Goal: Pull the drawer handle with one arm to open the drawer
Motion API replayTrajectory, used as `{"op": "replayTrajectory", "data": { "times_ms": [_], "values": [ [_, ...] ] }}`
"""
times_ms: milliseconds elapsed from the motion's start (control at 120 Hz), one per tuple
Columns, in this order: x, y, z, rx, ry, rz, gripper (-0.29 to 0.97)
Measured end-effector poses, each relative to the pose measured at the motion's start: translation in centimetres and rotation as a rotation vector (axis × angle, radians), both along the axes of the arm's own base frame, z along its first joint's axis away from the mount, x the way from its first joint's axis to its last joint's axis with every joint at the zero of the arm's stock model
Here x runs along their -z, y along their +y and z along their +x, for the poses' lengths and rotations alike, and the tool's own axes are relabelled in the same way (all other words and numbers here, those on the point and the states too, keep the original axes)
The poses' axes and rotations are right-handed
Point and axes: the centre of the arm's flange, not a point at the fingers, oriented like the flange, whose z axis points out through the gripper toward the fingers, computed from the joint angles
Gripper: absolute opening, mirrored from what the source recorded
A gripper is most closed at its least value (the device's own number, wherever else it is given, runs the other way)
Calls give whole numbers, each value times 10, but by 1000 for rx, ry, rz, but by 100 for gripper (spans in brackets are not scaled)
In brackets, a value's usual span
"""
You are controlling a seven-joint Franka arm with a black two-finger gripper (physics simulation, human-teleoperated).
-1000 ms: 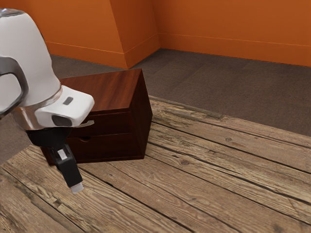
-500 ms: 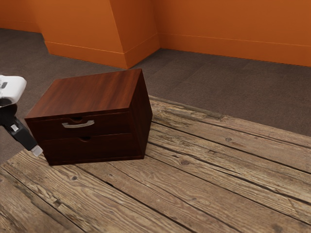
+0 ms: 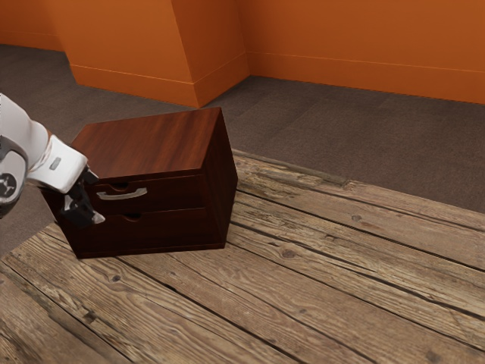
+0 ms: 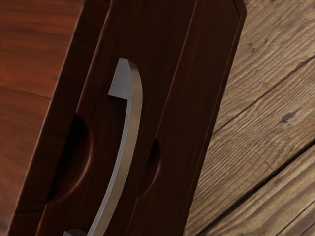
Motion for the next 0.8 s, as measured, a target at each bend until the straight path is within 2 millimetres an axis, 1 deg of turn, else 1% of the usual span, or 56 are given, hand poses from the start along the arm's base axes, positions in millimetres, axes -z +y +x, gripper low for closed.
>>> {"op": "replayTrajectory", "data": {
  "times_ms": [100, 200, 242, 317, 350, 525, 692, 800],
  "values": [
    [5, -4, 11, 70, -6, 35, 68],
    [5, -10, 15, 128, -15, 63, 68],
    [-1, -15, 15, 150, -26, 77, 68],
    [-18, -24, 6, 183, -51, 104, 68],
    [-19, -27, 3, 196, -49, 109, 68],
    [17, -31, -4, 244, 19, 90, 68],
    [35, -29, 2, 276, 42, 92, 68],
    [40, -24, 6, 288, 37, 104, 68]
  ]
}}
